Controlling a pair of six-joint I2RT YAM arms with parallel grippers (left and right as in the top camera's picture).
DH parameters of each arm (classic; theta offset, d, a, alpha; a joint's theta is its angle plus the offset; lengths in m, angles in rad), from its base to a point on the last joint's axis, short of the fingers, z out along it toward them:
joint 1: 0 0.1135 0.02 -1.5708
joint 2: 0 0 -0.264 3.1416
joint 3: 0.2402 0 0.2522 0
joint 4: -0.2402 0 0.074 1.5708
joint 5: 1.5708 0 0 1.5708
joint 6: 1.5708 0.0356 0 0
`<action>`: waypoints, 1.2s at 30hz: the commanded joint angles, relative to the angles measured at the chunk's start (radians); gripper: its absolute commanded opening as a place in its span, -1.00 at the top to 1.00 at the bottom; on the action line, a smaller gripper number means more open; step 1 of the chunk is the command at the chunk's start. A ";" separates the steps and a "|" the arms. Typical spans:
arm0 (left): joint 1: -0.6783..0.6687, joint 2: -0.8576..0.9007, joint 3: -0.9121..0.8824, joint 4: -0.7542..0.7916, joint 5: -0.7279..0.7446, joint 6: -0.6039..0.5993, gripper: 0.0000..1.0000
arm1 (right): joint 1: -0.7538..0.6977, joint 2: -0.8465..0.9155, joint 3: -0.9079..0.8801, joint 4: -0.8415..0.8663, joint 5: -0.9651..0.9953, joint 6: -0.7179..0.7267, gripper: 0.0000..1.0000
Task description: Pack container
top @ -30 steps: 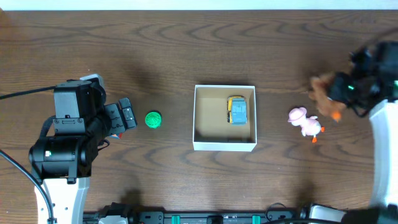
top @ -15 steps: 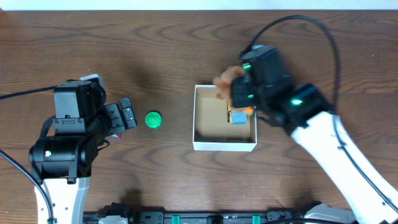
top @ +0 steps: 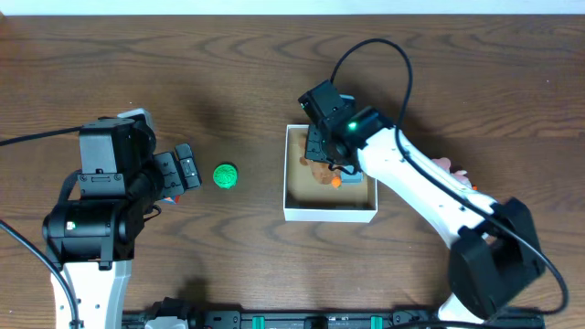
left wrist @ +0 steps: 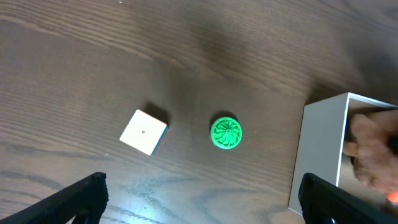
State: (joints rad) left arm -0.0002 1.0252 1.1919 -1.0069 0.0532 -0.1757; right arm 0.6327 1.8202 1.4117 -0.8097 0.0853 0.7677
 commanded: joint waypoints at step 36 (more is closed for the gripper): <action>0.005 0.000 0.020 -0.002 0.003 0.018 -0.96 | -0.162 -0.358 0.045 -0.080 0.183 -0.169 -0.99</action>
State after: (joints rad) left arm -0.0002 1.0252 1.1919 -1.0069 0.0532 -0.1757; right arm 0.5495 1.5127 1.4475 -0.8436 0.2207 0.5941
